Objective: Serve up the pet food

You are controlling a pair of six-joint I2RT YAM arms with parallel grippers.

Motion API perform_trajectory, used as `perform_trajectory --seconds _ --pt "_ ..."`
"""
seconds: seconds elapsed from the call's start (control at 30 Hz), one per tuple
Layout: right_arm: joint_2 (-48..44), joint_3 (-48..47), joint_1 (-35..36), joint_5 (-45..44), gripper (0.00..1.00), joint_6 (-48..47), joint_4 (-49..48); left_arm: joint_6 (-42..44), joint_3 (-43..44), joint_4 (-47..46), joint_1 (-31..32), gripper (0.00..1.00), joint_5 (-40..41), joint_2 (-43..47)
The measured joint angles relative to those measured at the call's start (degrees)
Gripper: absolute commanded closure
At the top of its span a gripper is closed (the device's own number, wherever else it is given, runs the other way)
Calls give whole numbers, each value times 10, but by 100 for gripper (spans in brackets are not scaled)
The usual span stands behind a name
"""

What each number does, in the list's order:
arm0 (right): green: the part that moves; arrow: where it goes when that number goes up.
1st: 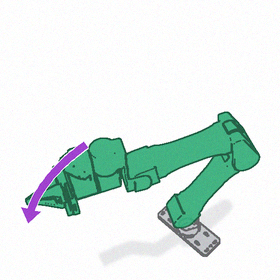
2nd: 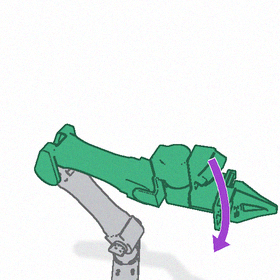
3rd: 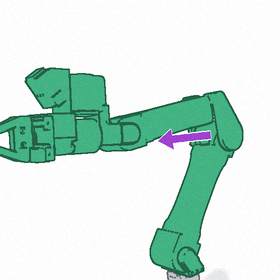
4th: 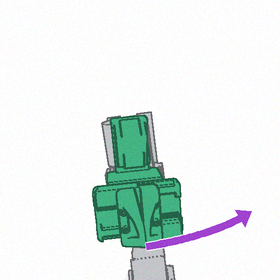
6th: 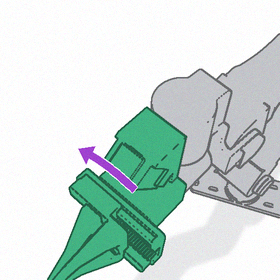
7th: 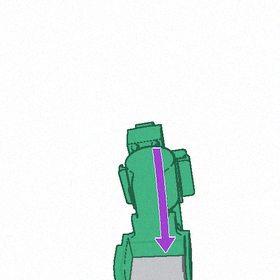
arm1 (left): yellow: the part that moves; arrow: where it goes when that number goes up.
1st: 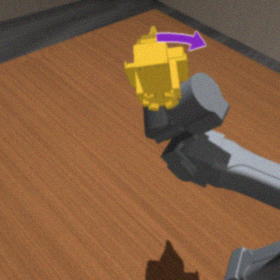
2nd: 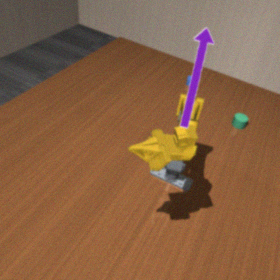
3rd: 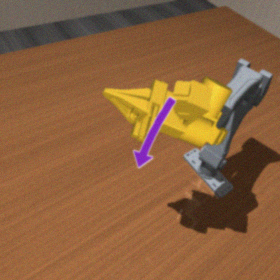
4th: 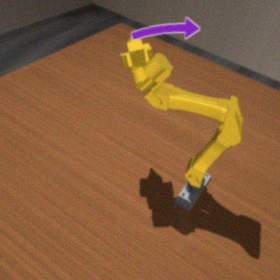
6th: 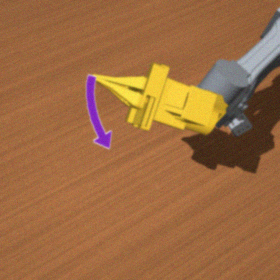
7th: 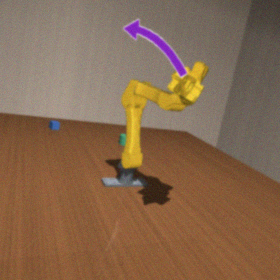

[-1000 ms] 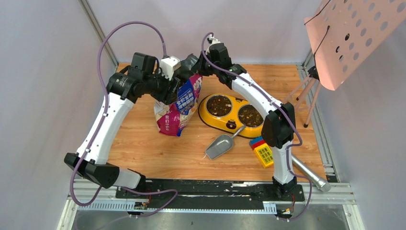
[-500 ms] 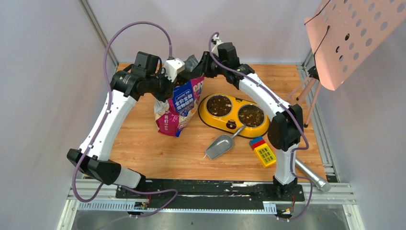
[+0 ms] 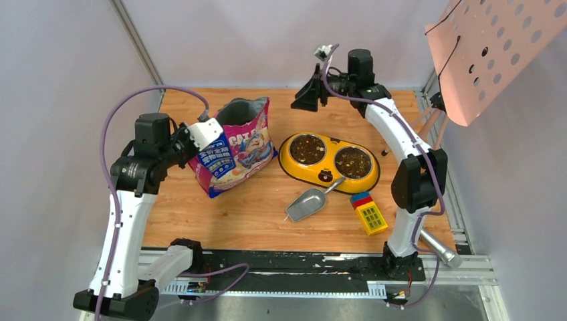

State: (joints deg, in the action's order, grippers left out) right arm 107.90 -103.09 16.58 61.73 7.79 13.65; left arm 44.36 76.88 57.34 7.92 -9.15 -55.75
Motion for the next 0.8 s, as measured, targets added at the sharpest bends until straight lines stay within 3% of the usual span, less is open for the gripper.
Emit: perform_trajectory --seconds 0.17,0.4,0.8 --pt "31 -24 42 45 30 -142 9 10 0 -10 -6 100 1 0" --pt "53 -52 98 38 30 -274 25 8 -5 -32 -6 100 0 -5" --pt "132 -144 121 33 40 -271 -9 7 -5 -40 -7 100 2 -10"
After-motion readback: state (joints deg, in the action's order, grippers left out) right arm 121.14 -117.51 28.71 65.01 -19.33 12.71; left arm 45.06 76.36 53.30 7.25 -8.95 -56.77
